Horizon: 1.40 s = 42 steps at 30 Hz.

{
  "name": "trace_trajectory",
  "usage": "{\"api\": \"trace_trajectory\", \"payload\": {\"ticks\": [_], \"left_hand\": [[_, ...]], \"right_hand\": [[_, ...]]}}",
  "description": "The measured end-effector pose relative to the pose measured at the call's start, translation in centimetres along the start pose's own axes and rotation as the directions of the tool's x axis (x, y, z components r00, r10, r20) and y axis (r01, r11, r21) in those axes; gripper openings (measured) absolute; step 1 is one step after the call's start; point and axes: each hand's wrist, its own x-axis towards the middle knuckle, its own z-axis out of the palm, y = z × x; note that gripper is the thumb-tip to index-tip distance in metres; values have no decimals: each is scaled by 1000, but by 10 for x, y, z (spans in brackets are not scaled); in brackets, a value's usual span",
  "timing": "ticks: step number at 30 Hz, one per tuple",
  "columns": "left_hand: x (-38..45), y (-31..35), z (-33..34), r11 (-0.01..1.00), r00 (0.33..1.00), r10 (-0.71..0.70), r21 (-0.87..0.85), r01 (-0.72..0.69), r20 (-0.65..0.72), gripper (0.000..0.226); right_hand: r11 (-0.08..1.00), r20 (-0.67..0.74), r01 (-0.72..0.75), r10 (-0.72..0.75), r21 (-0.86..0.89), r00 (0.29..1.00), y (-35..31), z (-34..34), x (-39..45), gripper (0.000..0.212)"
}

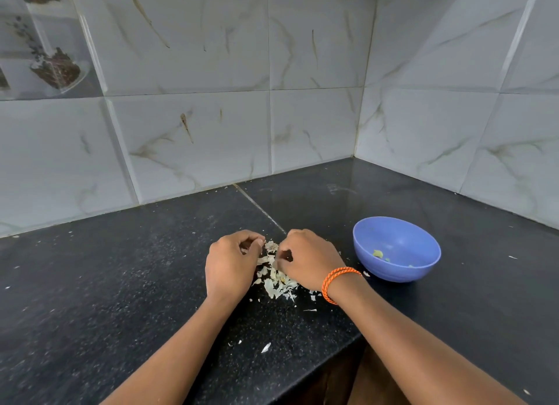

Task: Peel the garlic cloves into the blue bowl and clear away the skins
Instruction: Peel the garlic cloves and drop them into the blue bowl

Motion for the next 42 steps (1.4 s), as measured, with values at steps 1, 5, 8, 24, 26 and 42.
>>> {"api": "trace_trajectory", "payload": {"ticks": [1,5,8,24,26,42], "left_hand": [[1,-1,0,1000,1000,-4,5,4,-3,15],[2,-3,1,1000,1000,-2,23,2,13,15],[1,-2,2,1000,1000,4,26,-4,13,15],[0,-5,7,997,989,46,62,-55,142,22],[-1,-3,6,996,990,41,68,-51,138,21],[-7,8,-2,957,975,119,-285,-63,187,20]], "right_hand": [[1000,5,-8,8,-10,1000,-3,2,1,18],[1000,38,2,-3,5,999,-8,9,3,12],[1000,33,16,-16,18,999,-10,11,4,15],[998,112,67,-67,-1,991,9,-13,-5,15],[996,130,75,-68,-46,989,7,-9,-6,18],[866,-161,44,42,497,986,18,0,0,8]]}}
